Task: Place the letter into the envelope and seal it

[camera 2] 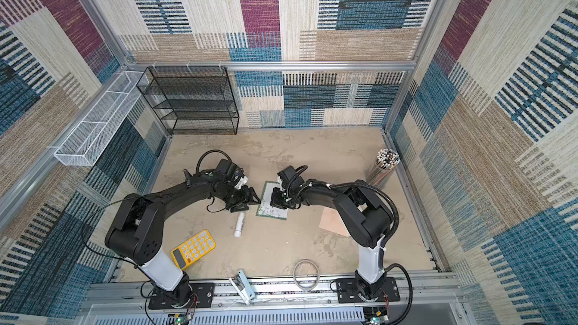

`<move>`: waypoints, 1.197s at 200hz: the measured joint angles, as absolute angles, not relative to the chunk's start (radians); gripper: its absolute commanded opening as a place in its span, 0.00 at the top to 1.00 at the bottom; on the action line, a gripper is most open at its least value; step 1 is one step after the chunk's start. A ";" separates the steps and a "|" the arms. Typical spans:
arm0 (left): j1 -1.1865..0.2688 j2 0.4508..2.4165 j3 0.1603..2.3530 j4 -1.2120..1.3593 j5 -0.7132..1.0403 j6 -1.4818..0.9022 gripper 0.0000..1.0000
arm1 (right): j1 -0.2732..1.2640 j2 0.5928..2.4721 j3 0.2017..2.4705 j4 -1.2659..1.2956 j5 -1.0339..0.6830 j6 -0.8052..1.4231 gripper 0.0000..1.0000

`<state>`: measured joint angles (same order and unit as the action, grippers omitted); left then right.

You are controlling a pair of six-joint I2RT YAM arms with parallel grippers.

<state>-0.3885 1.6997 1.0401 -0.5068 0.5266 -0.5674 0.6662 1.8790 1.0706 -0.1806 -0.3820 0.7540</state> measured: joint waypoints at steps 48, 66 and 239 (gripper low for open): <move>-0.389 1.760 1.038 -0.521 0.550 -0.550 0.33 | 0.667 1.922 1.052 -0.120 -0.406 0.750 0.97; -0.389 1.774 1.033 -0.525 0.554 -0.548 0.35 | 0.666 1.923 1.030 -0.079 -0.413 0.759 0.97; -0.384 1.792 0.992 -0.366 0.656 -0.578 0.37 | 0.666 1.934 1.005 0.009 -0.438 0.796 0.99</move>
